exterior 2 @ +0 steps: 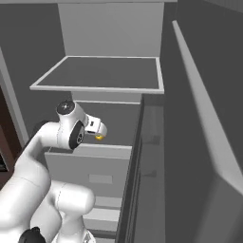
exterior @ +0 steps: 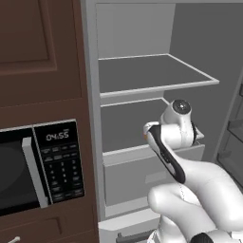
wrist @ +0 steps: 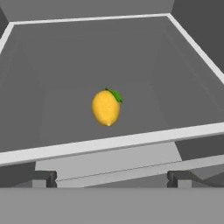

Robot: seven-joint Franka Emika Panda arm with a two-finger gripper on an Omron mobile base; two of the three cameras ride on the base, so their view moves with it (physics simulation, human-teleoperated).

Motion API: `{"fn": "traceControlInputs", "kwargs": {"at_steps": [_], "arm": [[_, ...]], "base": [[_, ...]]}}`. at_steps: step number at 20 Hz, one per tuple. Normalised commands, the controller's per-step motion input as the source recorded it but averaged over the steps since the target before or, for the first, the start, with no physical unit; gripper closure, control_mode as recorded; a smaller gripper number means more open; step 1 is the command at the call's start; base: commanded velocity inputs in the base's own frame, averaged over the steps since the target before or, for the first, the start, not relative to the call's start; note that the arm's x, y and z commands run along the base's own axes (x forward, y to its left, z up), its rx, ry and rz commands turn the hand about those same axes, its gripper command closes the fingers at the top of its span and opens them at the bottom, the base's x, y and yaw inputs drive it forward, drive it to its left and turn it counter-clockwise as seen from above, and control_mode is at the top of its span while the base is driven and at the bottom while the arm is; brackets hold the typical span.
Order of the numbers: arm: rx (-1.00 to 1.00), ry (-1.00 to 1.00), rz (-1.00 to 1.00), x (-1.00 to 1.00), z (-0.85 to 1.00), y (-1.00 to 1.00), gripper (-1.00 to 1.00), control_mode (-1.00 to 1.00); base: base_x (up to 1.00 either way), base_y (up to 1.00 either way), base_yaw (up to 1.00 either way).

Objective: Retrieve a lemon from the fridge and place it on the cutting board with the fish.

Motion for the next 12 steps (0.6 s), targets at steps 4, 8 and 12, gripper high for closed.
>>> {"fn": "traceControlInputs", "kwargs": {"at_steps": [4, 8, 12], "arm": [[0.0, 0.0, 0.0, 0.39, -0.22, 0.0, -1.0, -1.0], [0.0, 0.0, 0.0, 0.43, -0.21, 0.0, -1.0, -1.0], [0.0, 0.0, 0.0, 0.47, -0.2, 0.0, -1.0, -1.0]], "base": [[0.0, 0.0, 0.0], [0.0, 0.0, 0.0], [0.0, 0.0, 0.0]]}}
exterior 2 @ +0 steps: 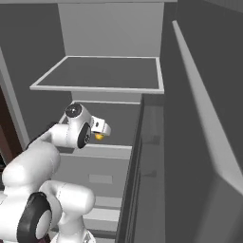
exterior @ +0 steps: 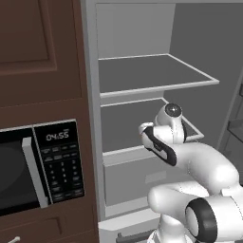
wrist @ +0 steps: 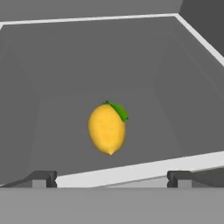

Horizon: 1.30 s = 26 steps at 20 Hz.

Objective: Retrieve a lemon from the fridge and place it on the cutting board with the fish.

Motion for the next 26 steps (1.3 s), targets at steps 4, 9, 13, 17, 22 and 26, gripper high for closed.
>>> {"fn": "traceControlInputs", "kwargs": {"at_steps": [4, 9, 13, 17, 22, 26], "arm": [[0.0, 0.0, 0.0, 0.48, -0.18, 0.0, -1.0, -1.0], [0.0, 0.01, 0.0, 0.35, -0.2, 0.0, -1.0, -1.0], [0.0, 0.04, 0.0, 0.23, -0.18, 0.0, -1.0, -1.0], [0.0, 0.02, 0.0, 0.26, -0.16, 0.0, -1.0, -1.0], [0.0, 0.08, 0.0, 0.13, -0.18, 0.0, -1.0, -1.0], [0.0, 0.08, 0.0, 0.04, -0.17, 0.01, -1.0, -1.0]], "base": [[0.0, 0.0, 0.0], [0.0, 0.0, 0.0], [0.0, 0.0, 0.0], [0.0, 0.0, 0.0], [0.0, 0.0, 0.0], [0.0, 0.0, 0.0]]}}
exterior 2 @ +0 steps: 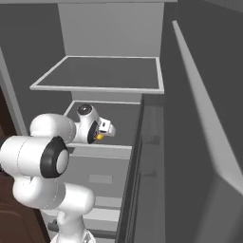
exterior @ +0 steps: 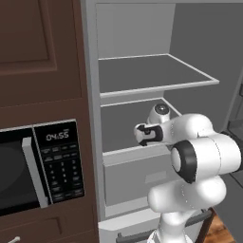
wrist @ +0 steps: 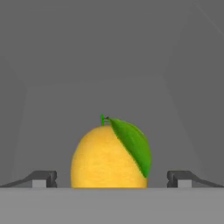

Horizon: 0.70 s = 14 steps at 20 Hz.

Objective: Retrieve a lemon from the fridge and place it on the cutting board with the fish.

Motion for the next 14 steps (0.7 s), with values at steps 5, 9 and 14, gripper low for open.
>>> {"fn": "traceControlInputs", "kwargs": {"at_steps": [5, 9, 14], "arm": [[0.0, 0.01, 0.0, 0.12, -0.07, 0.0, -1.0, -1.0], [0.03, 0.07, 0.0, 0.05, -0.16, 0.0, -1.0, -1.0], [0.03, 0.05, 0.0, 0.04, -0.17, 0.0, 1.0, -1.0]], "base": [[0.0, 0.0, 0.0], [0.0, 0.0, 0.0], [0.0, 0.0, 0.0]]}}
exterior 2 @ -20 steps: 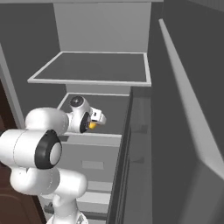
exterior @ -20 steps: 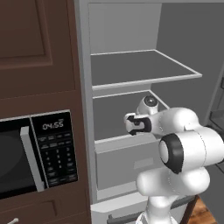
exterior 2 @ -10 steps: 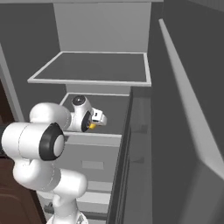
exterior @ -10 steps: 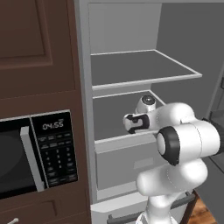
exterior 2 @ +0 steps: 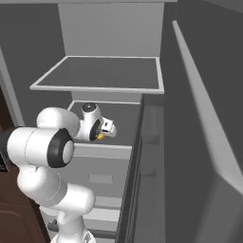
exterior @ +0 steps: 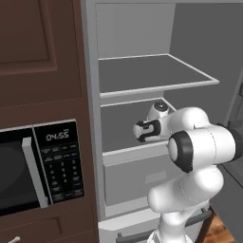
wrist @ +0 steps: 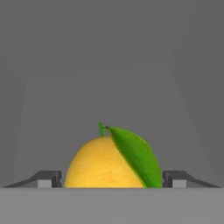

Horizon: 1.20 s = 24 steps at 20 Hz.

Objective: Retrieve a lemon from the fridge and place it on the cutting board with the fish.

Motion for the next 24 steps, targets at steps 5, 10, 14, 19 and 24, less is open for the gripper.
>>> {"fn": "traceControlInputs", "kwargs": {"at_steps": [5, 10, 14, 19, 24], "arm": [[0.0, 0.0, 0.0, 0.08, -0.06, 0.0, 1.0, -1.0], [0.0, 0.0, 0.0, -0.01, 0.0, 0.02, 1.0, -1.0], [0.0, 0.01, -0.02, -0.26, 0.29, 0.0, 1.0, -1.0], [0.0, 0.0, 0.0, -0.88, 0.46, 0.0, 1.0, -1.0], [0.0, 0.03, 0.0, -0.81, 0.46, 0.0, 1.0, -1.0]], "base": [[0.0, 0.0, 0.0], [0.0, 0.0, 0.0], [0.0, 0.0, 0.0], [0.0, 0.0, 0.0], [0.0, 0.0, 0.0]]}}
